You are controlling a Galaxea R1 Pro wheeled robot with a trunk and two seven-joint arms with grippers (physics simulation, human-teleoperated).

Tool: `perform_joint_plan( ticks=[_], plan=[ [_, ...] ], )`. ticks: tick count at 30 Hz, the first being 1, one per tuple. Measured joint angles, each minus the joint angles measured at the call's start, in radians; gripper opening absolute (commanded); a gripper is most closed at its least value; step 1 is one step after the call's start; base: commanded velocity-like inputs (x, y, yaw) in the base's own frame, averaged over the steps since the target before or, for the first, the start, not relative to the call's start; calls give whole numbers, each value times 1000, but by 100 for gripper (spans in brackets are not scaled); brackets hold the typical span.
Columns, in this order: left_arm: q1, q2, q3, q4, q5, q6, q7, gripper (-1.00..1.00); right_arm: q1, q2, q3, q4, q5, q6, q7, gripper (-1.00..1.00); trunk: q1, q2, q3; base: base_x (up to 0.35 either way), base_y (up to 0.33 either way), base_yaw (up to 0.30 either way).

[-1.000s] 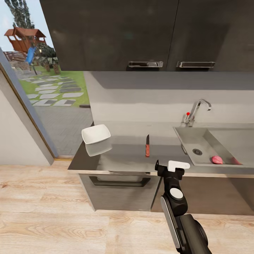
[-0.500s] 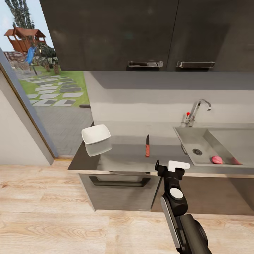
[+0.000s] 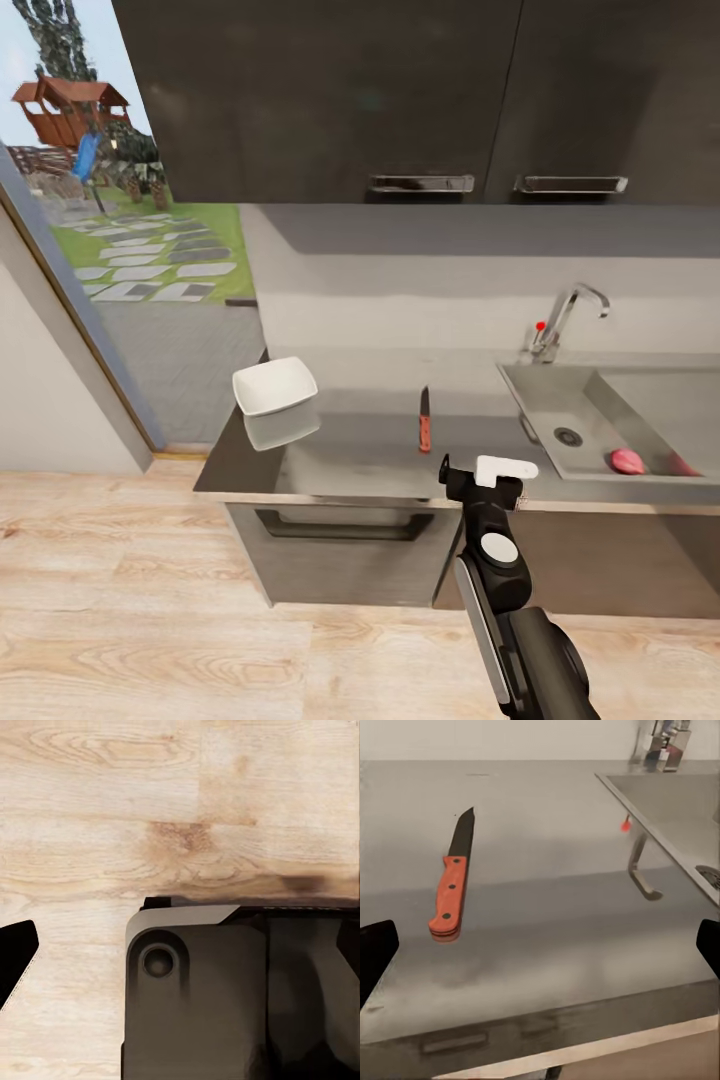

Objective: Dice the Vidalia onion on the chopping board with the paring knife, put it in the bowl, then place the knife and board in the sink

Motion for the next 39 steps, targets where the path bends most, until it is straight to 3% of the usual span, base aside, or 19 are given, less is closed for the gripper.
perform_joint_plan(
  ticks=[8, 39],
  plan=[
    [0, 1, 0, 0, 0, 0, 0, 100, 0, 0, 1, 6, 0, 0, 1, 100, 0, 0, 0, 200, 144, 0],
    [0, 1, -2, 1, 0, 0, 0, 100, 0, -8, -2, 65, -2, -33, 2, 100, 0, 0, 0, 5, 4, 0]
  ],
)
